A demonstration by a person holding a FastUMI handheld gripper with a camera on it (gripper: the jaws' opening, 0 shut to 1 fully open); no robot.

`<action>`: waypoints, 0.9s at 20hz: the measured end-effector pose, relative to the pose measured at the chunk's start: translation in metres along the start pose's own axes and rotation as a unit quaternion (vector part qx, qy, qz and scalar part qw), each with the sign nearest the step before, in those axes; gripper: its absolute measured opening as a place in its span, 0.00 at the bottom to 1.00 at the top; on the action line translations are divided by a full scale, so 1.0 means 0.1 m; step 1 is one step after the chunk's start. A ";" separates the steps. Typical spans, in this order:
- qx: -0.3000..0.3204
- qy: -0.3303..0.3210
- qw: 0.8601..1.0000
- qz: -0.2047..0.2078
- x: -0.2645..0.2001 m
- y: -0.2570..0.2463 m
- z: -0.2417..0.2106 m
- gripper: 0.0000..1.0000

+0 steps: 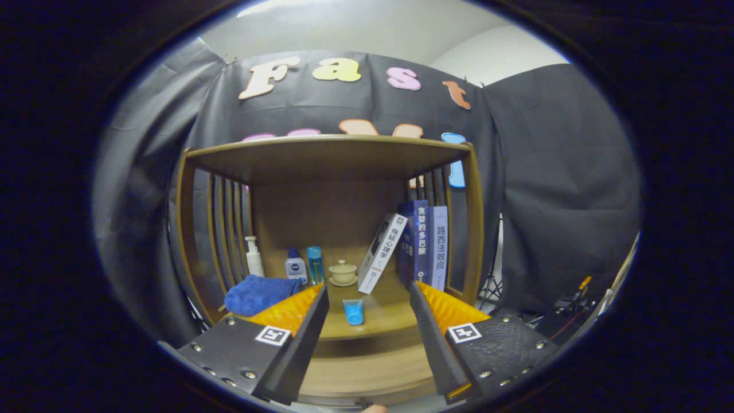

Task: Pull open the drawer, take out the items inside it, and place them on the countertop above the cabinet.

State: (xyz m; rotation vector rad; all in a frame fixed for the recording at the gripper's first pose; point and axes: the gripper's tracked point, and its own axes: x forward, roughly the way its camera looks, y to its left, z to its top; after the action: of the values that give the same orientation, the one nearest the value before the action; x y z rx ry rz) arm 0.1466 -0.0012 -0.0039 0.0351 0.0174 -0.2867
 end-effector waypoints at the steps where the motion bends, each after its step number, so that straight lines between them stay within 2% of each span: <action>1: 0.002 0.002 1.000 -0.004 -0.08 -0.02 -0.08 0.85; 9: 0.032 0.022 0.999 -0.011 -0.59 -0.03 -0.75 0.85; 14: 0.037 0.080 0.996 -0.022 -0.90 -0.08 -1.33 0.85; 18: 0.045 0.112 0.993 -0.012 -1.05 -0.02 -1.69 0.85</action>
State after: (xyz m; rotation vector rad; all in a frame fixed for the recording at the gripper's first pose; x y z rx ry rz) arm 0.0438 0.0330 -0.1702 0.1561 0.2285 -0.3072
